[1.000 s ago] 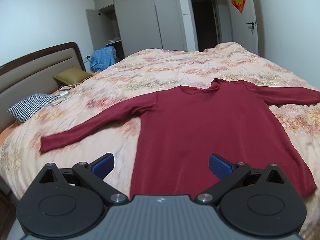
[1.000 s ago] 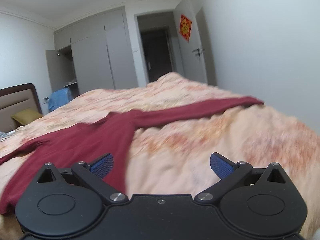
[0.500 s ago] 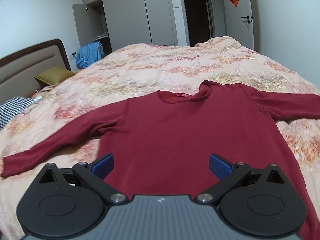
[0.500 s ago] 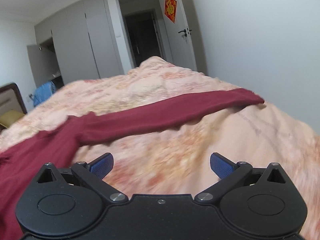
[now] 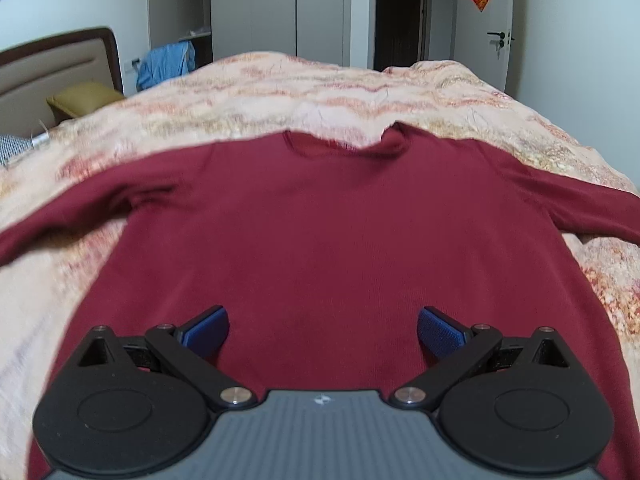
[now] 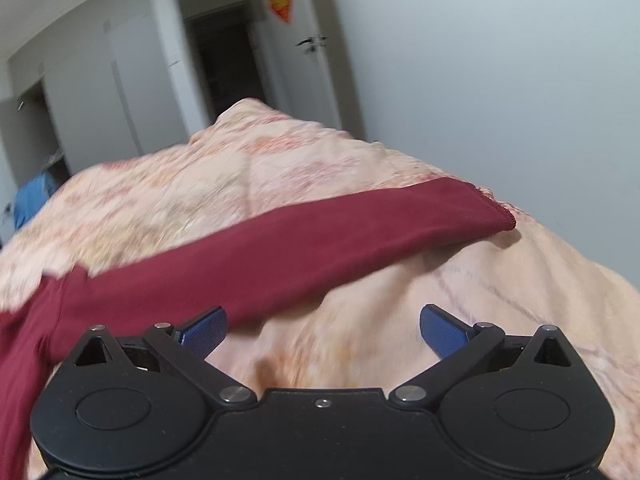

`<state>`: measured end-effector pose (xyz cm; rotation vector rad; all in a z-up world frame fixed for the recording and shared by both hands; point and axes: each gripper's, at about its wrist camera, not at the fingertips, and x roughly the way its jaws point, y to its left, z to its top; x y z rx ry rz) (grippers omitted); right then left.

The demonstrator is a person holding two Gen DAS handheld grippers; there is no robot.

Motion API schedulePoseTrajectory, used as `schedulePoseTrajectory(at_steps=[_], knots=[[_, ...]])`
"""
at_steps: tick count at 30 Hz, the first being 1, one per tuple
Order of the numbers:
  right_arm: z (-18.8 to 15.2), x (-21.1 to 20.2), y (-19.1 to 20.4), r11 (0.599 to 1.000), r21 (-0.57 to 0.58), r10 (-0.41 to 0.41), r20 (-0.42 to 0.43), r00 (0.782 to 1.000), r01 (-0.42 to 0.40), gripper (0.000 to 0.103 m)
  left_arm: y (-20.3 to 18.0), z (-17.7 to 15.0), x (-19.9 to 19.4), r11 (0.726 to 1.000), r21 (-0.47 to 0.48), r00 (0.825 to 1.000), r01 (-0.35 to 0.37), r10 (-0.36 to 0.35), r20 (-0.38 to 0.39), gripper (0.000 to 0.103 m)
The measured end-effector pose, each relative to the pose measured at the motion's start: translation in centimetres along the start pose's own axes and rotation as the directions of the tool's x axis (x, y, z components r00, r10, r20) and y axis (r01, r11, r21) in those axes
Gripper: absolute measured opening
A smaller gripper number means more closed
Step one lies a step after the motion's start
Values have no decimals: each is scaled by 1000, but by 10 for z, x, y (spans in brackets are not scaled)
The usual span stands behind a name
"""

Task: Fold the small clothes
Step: 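Grasp the red sweater's sleeve cuff with the right gripper, then fold the held sleeve across the sweater body and open the right gripper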

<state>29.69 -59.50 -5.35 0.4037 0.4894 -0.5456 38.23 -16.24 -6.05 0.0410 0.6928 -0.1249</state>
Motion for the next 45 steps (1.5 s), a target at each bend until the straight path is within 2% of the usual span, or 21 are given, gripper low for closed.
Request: schedulePoseTrajectory(at_steps=[4, 14, 18, 23, 26, 27, 28, 29, 30, 34, 38, 40, 42, 45], knots=[[7, 13, -6, 997, 77, -23, 30, 999, 21, 102, 0, -11, 4, 1000, 14, 1000, -2, 2, 21, 103], [8, 34, 2, 994, 65, -93, 48, 995, 90, 102, 2, -15, 9, 1000, 1, 1000, 14, -14, 25, 103], [10, 39, -11, 978, 184, -116, 112, 987, 94, 101, 0, -13, 8, 1000, 9, 1000, 12, -12, 13, 103], [17, 46, -21, 947, 287, -190, 141, 972, 143, 79, 8, 9, 2, 998, 23, 999, 51, -51, -18, 103], [24, 51, -24, 941, 293, -218, 142, 966, 169, 50, 16, 26, -5, 998, 36, 999, 52, -52, -7, 103], [27, 54, -24, 939, 288, -234, 134, 963, 188, 33, 19, 32, -7, 998, 43, 999, 50, -50, -3, 103], [30, 56, -24, 937, 281, -249, 127, 960, 206, 23, 22, 37, -8, 997, 52, 999, 48, -48, 1, 103], [34, 57, -23, 939, 271, -253, 126, 959, 212, 17, 25, 41, -10, 997, 60, 999, 47, -47, 3, 103], [38, 58, -20, 945, 246, -254, 131, 958, 217, 8, 28, 45, -11, 997, 65, 999, 47, -47, 4, 103], [54, 46, 20, 970, 25, -239, 235, 942, 240, 6, 46, 54, -17, 997, 57, 998, 54, -55, 8, 103], [67, 24, 82, 959, -198, -126, 350, 928, 205, 6, 68, 60, -20, 999, 20, 999, 49, -50, 18, 103], [70, 12, 121, 932, -318, -37, 394, 918, 174, 6, 81, 63, -23, 999, -2, 999, 43, -43, 26, 103], [66, -1, 165, 888, -439, 66, 421, 905, 140, 6, 94, 65, -26, 999, -23, 999, 35, -34, 42, 103], [49, -20, 233, 771, -627, 226, 437, 871, 115, 6, 115, 68, -32, 998, -55, 998, 17, -14, 64, 103]])
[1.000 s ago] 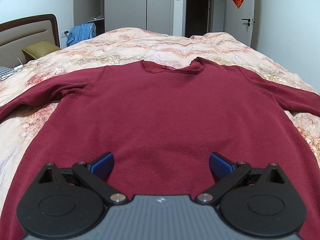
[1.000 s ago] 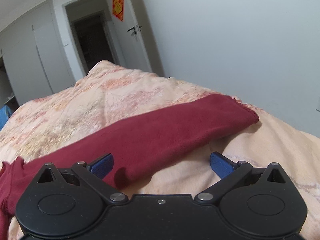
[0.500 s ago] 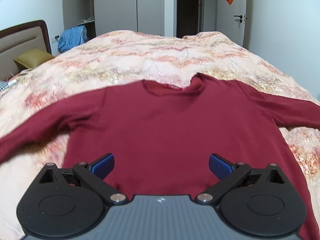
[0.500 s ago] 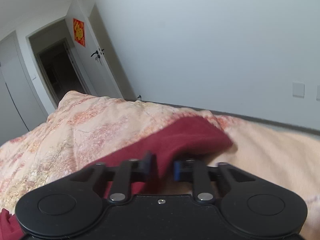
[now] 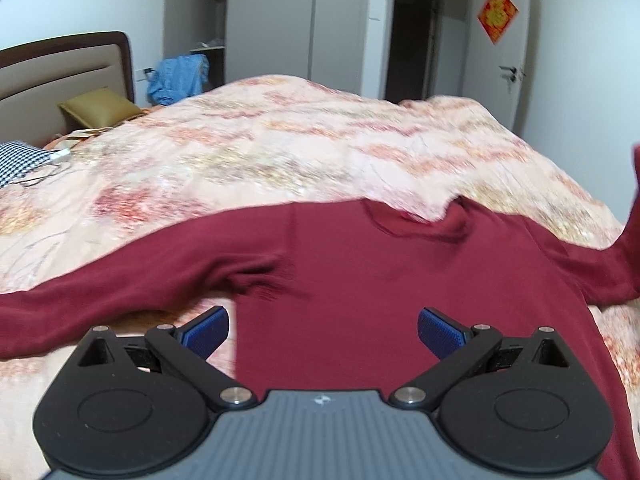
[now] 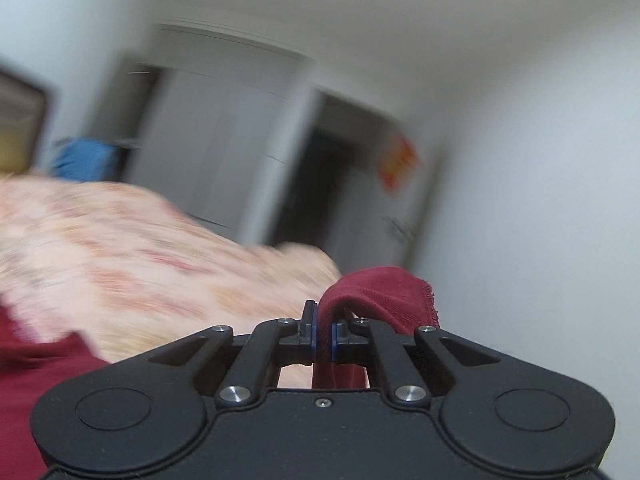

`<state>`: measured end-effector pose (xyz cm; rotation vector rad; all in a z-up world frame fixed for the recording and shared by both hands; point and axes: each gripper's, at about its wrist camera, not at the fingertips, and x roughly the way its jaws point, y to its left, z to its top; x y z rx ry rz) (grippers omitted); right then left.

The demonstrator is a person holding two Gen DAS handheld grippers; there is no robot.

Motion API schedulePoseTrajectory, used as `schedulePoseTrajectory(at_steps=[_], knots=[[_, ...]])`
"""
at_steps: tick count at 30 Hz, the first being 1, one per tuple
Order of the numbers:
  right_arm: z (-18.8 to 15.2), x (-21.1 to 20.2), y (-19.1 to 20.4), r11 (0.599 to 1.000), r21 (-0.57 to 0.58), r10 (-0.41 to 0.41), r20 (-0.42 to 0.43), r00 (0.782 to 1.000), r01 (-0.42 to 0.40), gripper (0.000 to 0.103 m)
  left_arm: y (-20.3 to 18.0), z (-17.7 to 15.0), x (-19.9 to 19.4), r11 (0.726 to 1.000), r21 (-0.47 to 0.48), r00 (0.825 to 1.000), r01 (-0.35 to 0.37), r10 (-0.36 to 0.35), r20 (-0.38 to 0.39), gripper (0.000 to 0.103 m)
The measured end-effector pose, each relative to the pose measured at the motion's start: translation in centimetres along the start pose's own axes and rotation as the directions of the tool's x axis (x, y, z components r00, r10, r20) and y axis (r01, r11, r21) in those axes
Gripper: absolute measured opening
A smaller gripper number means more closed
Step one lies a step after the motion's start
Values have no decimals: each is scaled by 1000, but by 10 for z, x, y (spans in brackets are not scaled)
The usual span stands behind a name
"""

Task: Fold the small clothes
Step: 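Fold the held sleeve across the sweater body and open the right gripper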

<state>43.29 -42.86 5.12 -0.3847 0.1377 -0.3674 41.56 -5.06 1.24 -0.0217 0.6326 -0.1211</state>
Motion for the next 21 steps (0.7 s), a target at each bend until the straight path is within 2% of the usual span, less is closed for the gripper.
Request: schedulePoseTrajectory(at_steps=[3, 5, 7, 10, 12, 14, 15, 16, 17, 20, 21], knots=[[23, -14, 66, 978, -173, 129, 72, 989, -115, 6, 22, 4, -5, 999, -44, 1000, -23, 24, 19, 103], [32, -26, 114, 931, -319, 218, 91, 972, -179, 5, 36, 5, -8, 997, -73, 999, -35, 36, 25, 103], [29, -39, 164, 834, -510, 287, 77, 955, -210, 5, 48, 4, -11, 994, -94, 998, -47, 50, 29, 103], [8, -58, 225, 631, -734, 379, 9, 925, -252, 5, 61, 1, -12, 992, -108, 997, -67, 70, 26, 103], [-11, -71, 255, 489, -832, 411, -43, 910, -261, 4, 68, -3, -12, 991, -114, 997, -75, 78, 20, 103], [-23, -77, 269, 412, -864, 430, -95, 898, -289, 6, 73, -6, -11, 990, -120, 997, -80, 82, 12, 103], [-27, -79, 274, 396, -865, 439, -118, 891, -309, 11, 74, -8, -9, 989, -123, 997, -80, 82, 10, 103], [-29, -80, 276, 391, -860, 444, -136, 886, -328, 19, 76, -10, -8, 989, -126, 997, -79, 80, 8, 103], [-28, -80, 274, 395, -850, 450, -153, 880, -350, 21, 77, -11, -8, 989, -131, 997, -75, 77, 8, 103], [-20, -81, 267, 441, -806, 462, -175, 869, -396, 40, 77, -14, -6, 988, -148, 998, -48, 52, 21, 103], [-16, -82, 262, 458, -790, 471, -172, 865, -406, 51, 75, -14, -5, 987, -156, 999, -36, 40, 29, 103]])
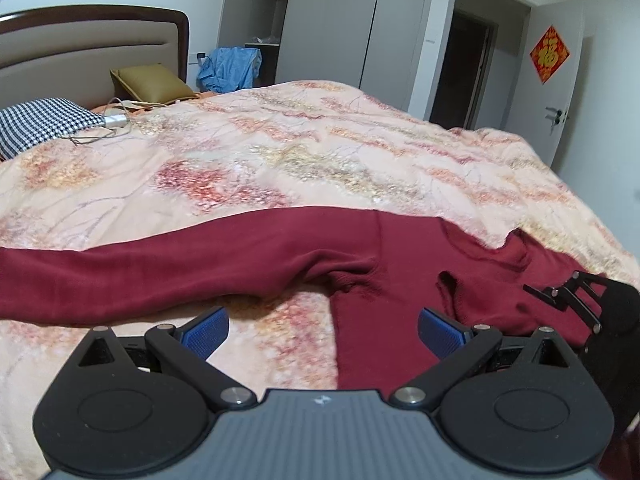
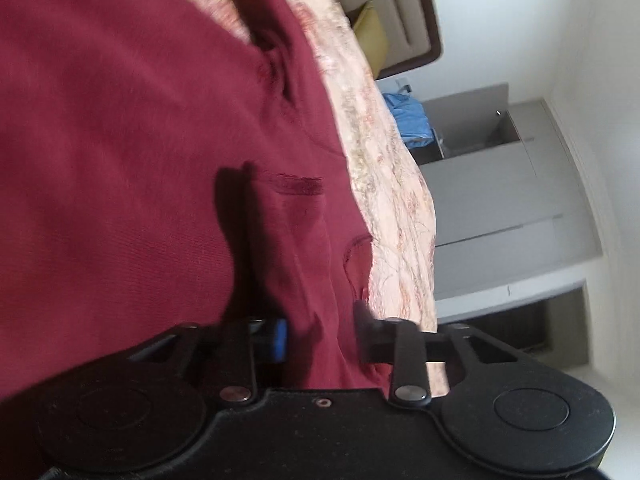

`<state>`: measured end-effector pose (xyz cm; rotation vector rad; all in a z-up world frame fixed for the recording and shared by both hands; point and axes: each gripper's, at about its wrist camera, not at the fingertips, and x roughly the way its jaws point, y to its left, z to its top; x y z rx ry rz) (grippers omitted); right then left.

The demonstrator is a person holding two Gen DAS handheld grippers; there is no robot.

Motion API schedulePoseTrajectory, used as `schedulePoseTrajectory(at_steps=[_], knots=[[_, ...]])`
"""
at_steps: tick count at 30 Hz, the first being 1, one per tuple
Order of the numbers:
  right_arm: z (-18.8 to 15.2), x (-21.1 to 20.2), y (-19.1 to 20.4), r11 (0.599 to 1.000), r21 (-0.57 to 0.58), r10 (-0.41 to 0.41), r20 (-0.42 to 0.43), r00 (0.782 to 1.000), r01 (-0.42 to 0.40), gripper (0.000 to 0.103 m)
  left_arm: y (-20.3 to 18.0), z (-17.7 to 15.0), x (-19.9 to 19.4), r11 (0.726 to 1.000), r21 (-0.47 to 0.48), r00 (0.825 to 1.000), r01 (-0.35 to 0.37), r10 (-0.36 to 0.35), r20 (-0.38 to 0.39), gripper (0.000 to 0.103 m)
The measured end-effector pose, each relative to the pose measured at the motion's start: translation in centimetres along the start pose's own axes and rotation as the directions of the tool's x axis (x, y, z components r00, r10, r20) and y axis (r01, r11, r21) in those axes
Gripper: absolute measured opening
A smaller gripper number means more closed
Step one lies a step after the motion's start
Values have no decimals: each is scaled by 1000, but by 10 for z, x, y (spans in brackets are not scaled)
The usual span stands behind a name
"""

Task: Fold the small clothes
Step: 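Fold the held sleeve across the sweater body and open the right gripper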

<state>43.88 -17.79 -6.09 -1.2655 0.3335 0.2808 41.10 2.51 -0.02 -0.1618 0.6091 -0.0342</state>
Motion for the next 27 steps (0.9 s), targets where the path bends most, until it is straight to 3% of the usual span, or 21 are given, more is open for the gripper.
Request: schedulePoseTrajectory(at_steps=[1, 2, 4, 9, 12, 14, 16, 18, 20, 24, 26, 27], knots=[[-1, -7, -6, 1000, 23, 2, 11, 1000, -2, 62, -2, 0, 2, 1000, -9, 1000, 15, -14, 6, 103], [-1, -12, -10, 999, 44, -2, 22, 1000, 1, 67, -5, 0, 3, 999, -15, 1000, 29, -29, 12, 103], [-7, -26, -22, 995, 100, 6, 47, 999, -11, 91, -15, -1, 9, 998, -20, 998, 63, -63, 23, 103], [-46, -57, -47, 954, 300, -1, 59, 998, -17, 100, -56, -1, 42, 994, -7, 994, 113, -112, 14, 103], [-76, -59, -66, 895, 447, -9, 22, 1000, -2, 102, -86, -5, 70, 995, 16, 995, 103, -102, -10, 103], [-99, -54, -78, 834, 552, -11, -19, 1000, 19, 102, -101, -8, 88, 996, 32, 996, 89, -88, -23, 103], [-126, -44, -95, 742, 669, -9, -69, 998, 52, 102, -112, -14, 104, 997, 54, 998, 58, -56, -32, 103], [-157, -33, -111, 612, 787, 10, -111, 994, 82, 99, -116, -22, 116, 997, 73, 999, 20, -17, -41, 103], [-183, -18, -125, 460, 882, 49, -140, 989, 102, 88, -114, -33, 124, 996, 84, 999, 5, -1, -45, 103], [-236, 11, -129, 140, 985, 145, -116, 983, 95, 64, -109, -49, 122, 997, 78, 1000, 22, -24, 14, 103], [-258, 17, -126, 12, 997, 170, -77, 982, 75, 38, -112, -49, 123, 996, 90, 1000, 11, -12, 8, 103], [-265, 21, -126, -35, 998, 181, -47, 982, 54, 16, -113, -49, 124, 995, 96, 1000, 6, -6, 5, 103]])
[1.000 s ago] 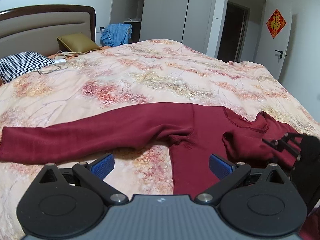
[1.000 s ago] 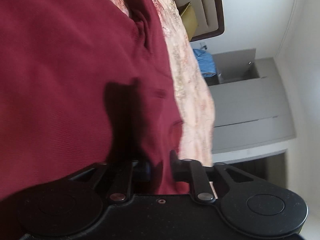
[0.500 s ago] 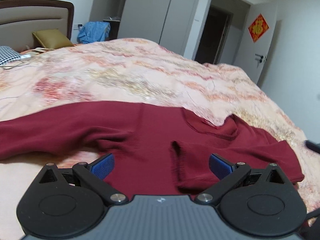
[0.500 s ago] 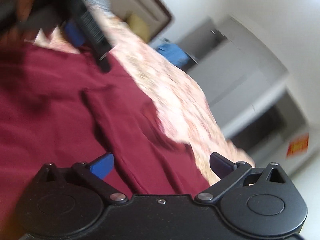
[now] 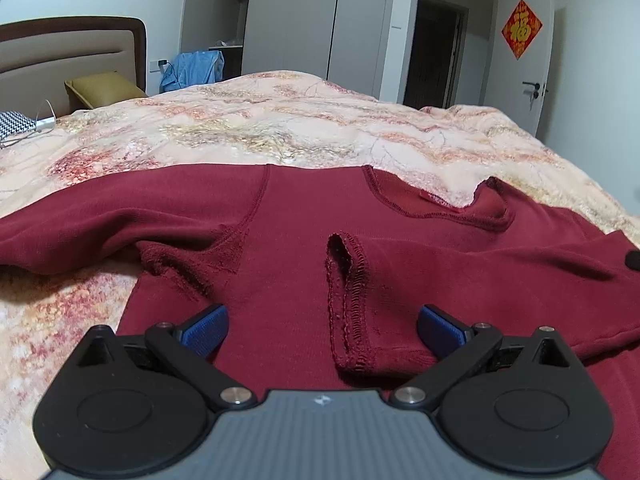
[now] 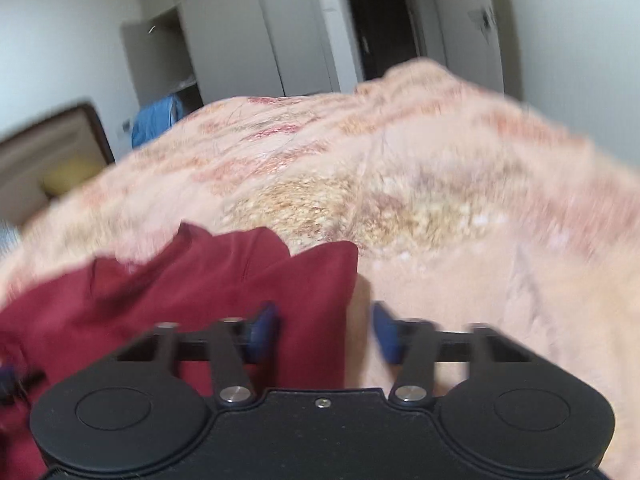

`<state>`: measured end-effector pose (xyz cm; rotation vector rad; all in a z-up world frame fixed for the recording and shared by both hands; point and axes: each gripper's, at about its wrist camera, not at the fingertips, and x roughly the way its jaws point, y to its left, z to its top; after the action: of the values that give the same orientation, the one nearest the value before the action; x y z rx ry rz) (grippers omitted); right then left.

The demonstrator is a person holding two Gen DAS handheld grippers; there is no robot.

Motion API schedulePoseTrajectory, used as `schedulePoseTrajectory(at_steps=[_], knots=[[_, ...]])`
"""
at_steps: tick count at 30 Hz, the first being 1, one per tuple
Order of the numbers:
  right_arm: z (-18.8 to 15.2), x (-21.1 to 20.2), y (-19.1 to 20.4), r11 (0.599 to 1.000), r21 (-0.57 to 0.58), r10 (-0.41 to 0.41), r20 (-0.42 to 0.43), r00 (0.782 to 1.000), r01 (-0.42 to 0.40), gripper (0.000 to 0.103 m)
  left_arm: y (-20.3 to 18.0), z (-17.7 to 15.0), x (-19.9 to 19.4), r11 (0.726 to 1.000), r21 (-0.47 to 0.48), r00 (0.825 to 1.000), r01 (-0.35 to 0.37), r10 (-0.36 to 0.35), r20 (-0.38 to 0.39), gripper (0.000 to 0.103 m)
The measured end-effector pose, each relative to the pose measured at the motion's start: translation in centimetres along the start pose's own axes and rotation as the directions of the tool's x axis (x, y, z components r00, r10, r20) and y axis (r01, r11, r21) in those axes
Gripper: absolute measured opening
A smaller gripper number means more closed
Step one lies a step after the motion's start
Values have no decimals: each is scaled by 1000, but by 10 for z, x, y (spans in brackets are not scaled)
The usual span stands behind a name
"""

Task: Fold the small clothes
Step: 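Fold the held sleeve across the sweater body and open the right gripper, then grasp the other sleeve cuff with the left gripper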

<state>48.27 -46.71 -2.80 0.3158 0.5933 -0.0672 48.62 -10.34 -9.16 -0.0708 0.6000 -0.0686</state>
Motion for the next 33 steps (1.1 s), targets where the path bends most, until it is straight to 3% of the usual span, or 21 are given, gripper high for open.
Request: schedulePoseTrajectory(at_steps=[2, 5, 8, 10, 13, 18, 21, 24, 26, 29, 31, 33], knots=[[1, -3, -5, 999, 18, 32, 1, 1000, -32, 7, -2, 0, 0, 1000, 9, 1000, -6, 6, -2, 103], [6, -19, 6, 993, -117, -22, 89, 996, 32, 6, -2, 2, 1, 1000, 11, 1000, -3, 3, -4, 103], [5, -4, -2, 995, -82, -57, 29, 998, 60, 6, -5, 2, 3, 999, 31, 1000, -15, 15, -8, 103], [2, 4, -10, 997, -63, -44, 15, 999, 45, 13, -6, 1, 3, 999, 41, 1000, -24, 24, -9, 103], [-1, -10, -19, 998, -13, -65, 41, 997, 65, 35, -6, 1, 4, 999, 38, 1000, -20, 21, -9, 103], [-22, -58, -14, 979, -97, -169, 81, 982, 176, 37, -5, 1, 4, 999, 38, 1000, -21, 21, -8, 103], [-43, -82, -5, 968, -169, -171, 94, 981, 185, 44, -5, 1, 3, 999, 38, 1000, -21, 21, -7, 103], [-64, -82, 15, 937, -306, -156, 69, 985, 170, 45, -5, 1, 3, 999, 39, 1000, -21, 21, -8, 103], [-74, -73, 30, 907, -381, -157, 84, 984, 177, 43, -5, 0, 4, 999, 38, 1000, -21, 21, -7, 103], [-77, -58, 40, 888, -378, -217, 158, 963, 262, 29, -5, -1, 4, 999, 40, 1000, -23, 24, -5, 103], [-73, -52, 34, 913, -289, -245, 174, 954, 287, 9, -5, -1, 4, 999, 40, 1000, -24, 24, -3, 103], [-72, -54, 27, 939, -210, -235, 190, 953, 273, 7, -5, 0, 4, 999, 40, 1000, -24, 24, -3, 103]])
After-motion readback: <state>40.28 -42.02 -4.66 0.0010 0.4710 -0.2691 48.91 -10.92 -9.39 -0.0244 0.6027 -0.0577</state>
